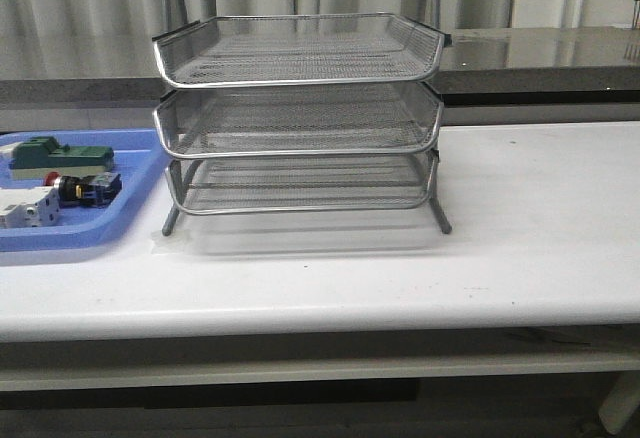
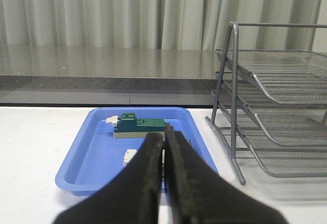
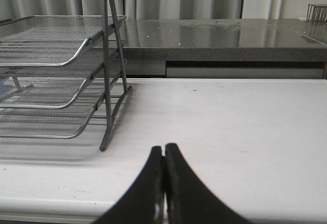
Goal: Place button on rack with both arms
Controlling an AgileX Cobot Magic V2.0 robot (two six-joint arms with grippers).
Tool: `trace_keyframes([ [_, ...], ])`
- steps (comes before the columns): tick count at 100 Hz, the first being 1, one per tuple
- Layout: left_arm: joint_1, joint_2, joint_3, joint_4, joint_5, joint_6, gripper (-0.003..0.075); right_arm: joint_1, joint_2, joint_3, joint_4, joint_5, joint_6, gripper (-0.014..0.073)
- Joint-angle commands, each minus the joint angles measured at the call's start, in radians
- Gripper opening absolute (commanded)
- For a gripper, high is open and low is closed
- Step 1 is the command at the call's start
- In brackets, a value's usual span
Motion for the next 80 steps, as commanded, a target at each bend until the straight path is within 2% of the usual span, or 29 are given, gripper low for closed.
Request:
trace_keyframes([
  [1, -0.007, -0.033, 0.045, 0.002, -0.076, -0.011, 0.0004, -0.005, -0.019, -0.017, 0.001, -0.076, 0.000, -0.0057],
  [80, -0.007, -0.033, 0.045, 0.002, -0.076, -0.011, 0.0004, -0.005, -0.019, -0.017, 0.001, -0.089, 0.000, -0.0057],
])
